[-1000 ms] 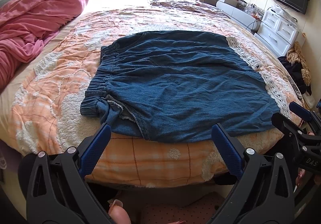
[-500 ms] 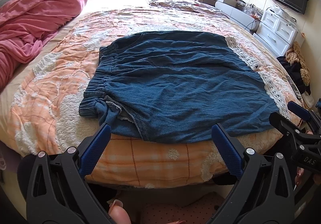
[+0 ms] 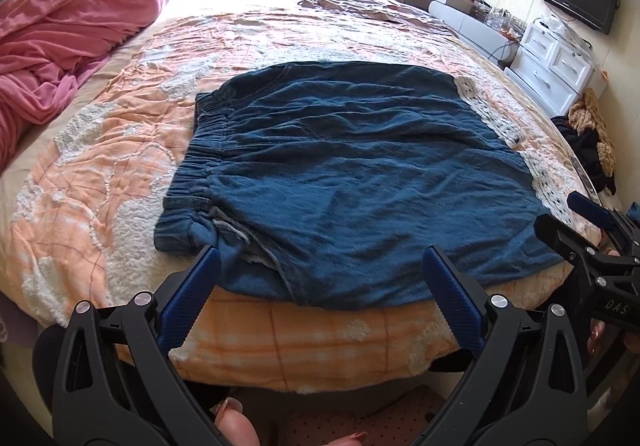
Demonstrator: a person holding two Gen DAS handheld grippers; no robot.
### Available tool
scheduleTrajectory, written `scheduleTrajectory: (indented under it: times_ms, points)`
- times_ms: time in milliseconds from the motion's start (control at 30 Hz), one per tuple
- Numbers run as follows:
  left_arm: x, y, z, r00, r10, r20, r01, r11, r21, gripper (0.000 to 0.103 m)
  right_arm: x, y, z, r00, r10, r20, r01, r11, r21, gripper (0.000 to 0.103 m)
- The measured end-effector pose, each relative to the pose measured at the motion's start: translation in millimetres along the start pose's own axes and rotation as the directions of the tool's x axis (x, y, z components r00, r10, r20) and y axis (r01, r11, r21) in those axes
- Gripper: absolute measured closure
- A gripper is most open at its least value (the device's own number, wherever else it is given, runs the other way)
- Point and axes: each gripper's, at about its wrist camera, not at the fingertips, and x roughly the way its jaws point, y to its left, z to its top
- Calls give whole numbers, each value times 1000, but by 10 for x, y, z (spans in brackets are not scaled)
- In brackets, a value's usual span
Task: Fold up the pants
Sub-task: 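Grasp the waistband with the left tool while the right tool grasps the waistband edge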
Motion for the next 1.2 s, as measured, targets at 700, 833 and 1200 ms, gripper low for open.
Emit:
scheduleTrajectory:
  times_ms: [700,833,1200]
  points:
    - [1336,1090,1468,987,148,-55,-142,985,103,29,1791,249,1596,978,136,-157,-178,941,-288,4]
    - [1590,1054,1502,989,135,-57,-122,975,184,45,2074,322,1767,969,154,-194,-215,912,-350,4]
    - [1631,1051,1544,999,-37,-36,43,982,182,98,2733,685,2009,948,120,-295,-279,762,-584,5]
